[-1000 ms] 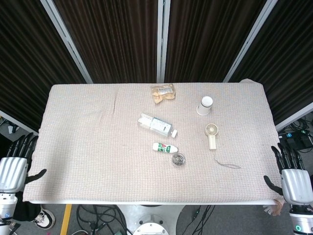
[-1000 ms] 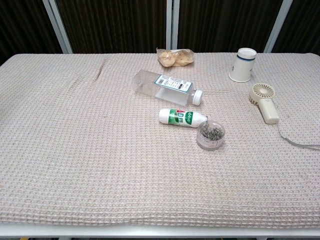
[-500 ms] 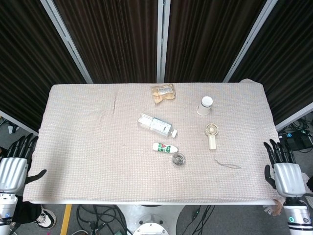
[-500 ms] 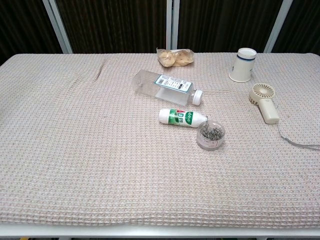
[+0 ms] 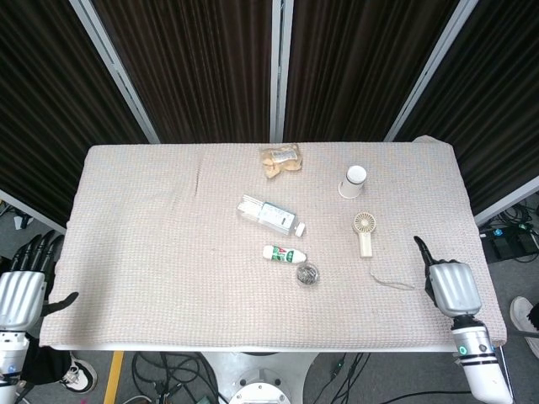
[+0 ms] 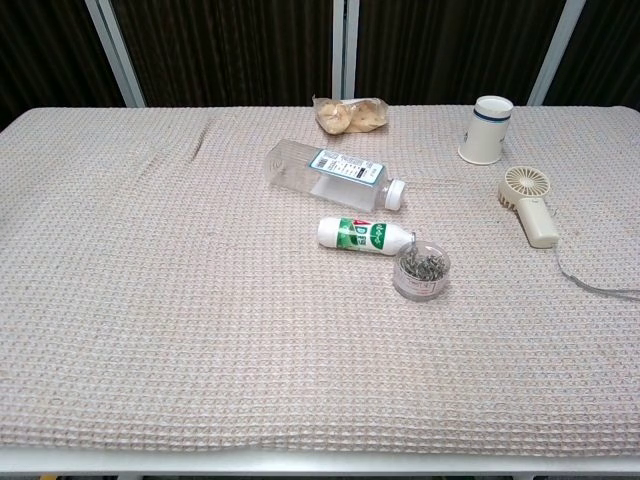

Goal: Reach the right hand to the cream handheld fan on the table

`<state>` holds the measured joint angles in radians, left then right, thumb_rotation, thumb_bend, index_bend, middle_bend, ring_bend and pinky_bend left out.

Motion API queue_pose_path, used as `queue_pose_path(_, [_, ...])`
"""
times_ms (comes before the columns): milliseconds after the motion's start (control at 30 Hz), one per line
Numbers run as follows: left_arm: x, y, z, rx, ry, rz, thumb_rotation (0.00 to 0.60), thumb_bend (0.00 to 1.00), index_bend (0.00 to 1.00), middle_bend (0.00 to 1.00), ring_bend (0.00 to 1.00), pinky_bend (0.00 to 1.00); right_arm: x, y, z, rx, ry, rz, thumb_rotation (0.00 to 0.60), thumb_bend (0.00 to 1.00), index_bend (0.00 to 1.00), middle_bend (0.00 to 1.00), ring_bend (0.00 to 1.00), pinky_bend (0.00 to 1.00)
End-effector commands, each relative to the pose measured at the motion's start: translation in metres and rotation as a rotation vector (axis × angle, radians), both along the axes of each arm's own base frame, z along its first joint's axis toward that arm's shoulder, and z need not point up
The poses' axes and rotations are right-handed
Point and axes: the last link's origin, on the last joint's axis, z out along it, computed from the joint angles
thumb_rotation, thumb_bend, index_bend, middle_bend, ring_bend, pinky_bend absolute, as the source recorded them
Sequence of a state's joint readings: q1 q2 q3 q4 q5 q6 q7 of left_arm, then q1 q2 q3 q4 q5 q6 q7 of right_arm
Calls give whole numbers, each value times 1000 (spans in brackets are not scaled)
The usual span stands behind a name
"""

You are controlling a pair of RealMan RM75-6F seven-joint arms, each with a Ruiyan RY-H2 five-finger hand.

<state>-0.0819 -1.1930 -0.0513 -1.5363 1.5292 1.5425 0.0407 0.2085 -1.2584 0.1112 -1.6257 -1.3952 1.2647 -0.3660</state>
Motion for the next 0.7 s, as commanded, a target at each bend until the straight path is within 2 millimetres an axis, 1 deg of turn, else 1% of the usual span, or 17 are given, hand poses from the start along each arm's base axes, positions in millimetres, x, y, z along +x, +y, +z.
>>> queue_pose_path(33, [-2, 0, 0, 0, -3, 5, 600, 32, 37, 0, 0, 127, 4, -15, -18, 38, -14, -28, 600, 1000, 0, 849, 803, 760])
queue_pose_path(100, [-4, 0, 0, -2, -5, 9, 600, 32, 37, 0, 0, 127, 3, -21, -27, 70, -25, -59, 600, 1000, 0, 864, 808, 761])
queue_pose_path(400, [-13, 2, -1, -10, -14, 29, 600, 32, 37, 0, 0, 127, 3, -39, -65, 157, 0, -148, 600, 1000, 0, 868, 819, 760])
queue_pose_path(533, [-17, 2, -1, -10, -15, 38, 600, 32, 37, 0, 0, 127, 5, -45, -78, 178, 9, -158, 600, 1000, 0, 868, 819, 760])
queue_pose_path(700, [-20, 2, 1, -9, -13, 42, 600, 32, 37, 0, 0, 127, 11, -54, -89, 190, -3, -161, 600, 1000, 0, 868, 819, 760])
